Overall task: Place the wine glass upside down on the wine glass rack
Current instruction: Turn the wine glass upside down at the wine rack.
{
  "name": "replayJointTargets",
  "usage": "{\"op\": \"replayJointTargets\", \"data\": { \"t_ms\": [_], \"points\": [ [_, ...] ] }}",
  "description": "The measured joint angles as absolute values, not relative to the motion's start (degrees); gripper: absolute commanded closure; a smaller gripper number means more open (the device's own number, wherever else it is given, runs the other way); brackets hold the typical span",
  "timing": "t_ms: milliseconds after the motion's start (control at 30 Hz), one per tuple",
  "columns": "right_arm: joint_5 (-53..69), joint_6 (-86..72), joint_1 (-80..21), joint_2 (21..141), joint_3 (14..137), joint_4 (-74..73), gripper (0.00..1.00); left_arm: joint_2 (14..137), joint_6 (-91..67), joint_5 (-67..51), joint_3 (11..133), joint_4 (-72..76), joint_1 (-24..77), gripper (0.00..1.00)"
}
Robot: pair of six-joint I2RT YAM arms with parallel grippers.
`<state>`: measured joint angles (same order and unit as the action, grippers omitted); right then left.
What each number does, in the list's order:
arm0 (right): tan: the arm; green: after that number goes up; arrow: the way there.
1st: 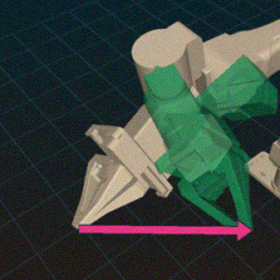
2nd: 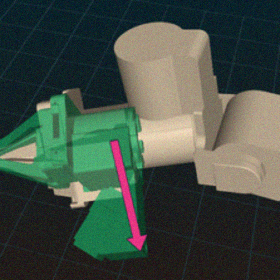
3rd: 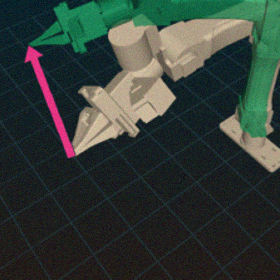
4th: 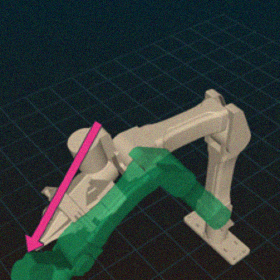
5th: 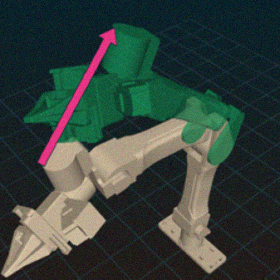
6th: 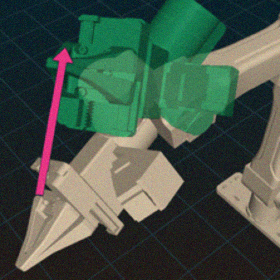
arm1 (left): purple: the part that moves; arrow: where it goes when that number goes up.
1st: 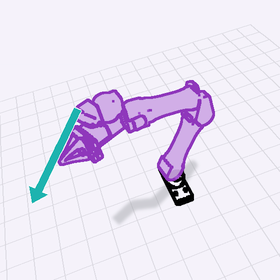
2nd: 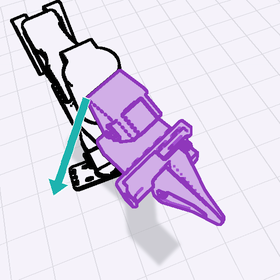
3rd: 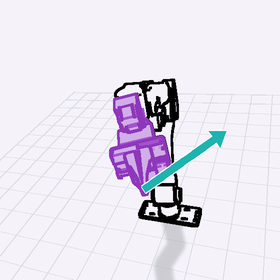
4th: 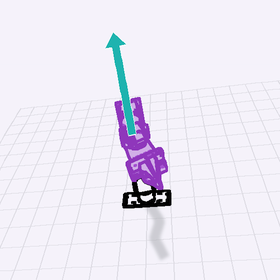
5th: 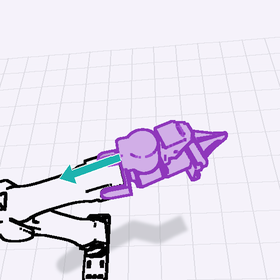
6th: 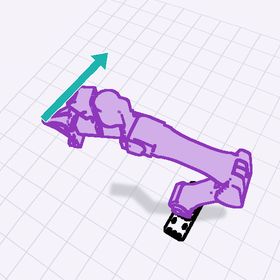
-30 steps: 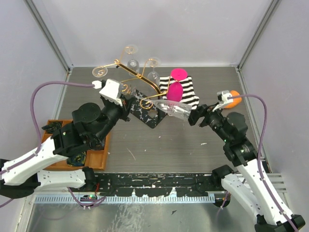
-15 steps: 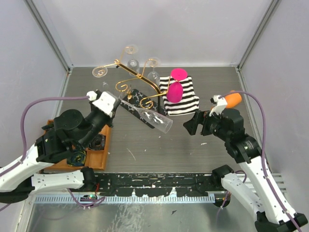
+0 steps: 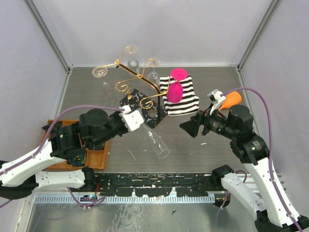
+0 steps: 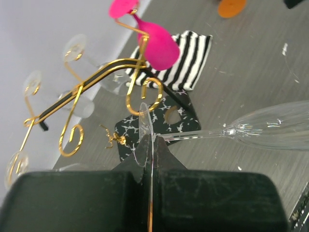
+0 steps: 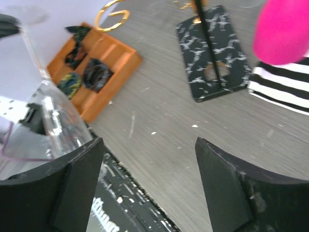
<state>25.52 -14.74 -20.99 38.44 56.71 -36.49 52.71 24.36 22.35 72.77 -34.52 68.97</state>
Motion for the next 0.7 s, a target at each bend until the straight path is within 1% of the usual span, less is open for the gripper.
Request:
{"op": "replayJointTargets", "data": {
  "t_ms": [133,233,333,400,500,600,700],
  "points": [
    [33.58,-17.61,-21.41,40.40,56.62,-31.81,0.24,56.40,26.37,18.85,74.02,-36.29,70.19,1.00],
    [35.57,-19.03,-22.26,40.49,56.23,-28.14,0.22,58.46,27.44,16.01,75.83,-37.65,71.22,1.00],
    [36.62,-19.25,-22.50,38.65,55.18,-23.27,0.22,59.27,27.51,13.17,77.54,-37.85,71.55,1.00],
    [38.02,-18.79,-22.50,35.51,51.88,-16.71,0.25,59.44,27.44,11.09,78.67,-37.93,71.75,1.00],
    [39.99,-16.82,-22.52,29.85,44.69,-6.46,0.26,59.86,27.44,8.40,80.29,-38.61,72.36,1.00],
    [40.88,-13.78,-22.55,23.81,38.02,3.53,0.31,60.64,27.46,6.09,81.52,-39.57,73.10,1.00],
    [42.15,-10.33,-22.55,21.93,34.61,11.94,0.37,61.69,27.53,4.21,82.06,-40.86,73.71,1.00]
  ]
}}
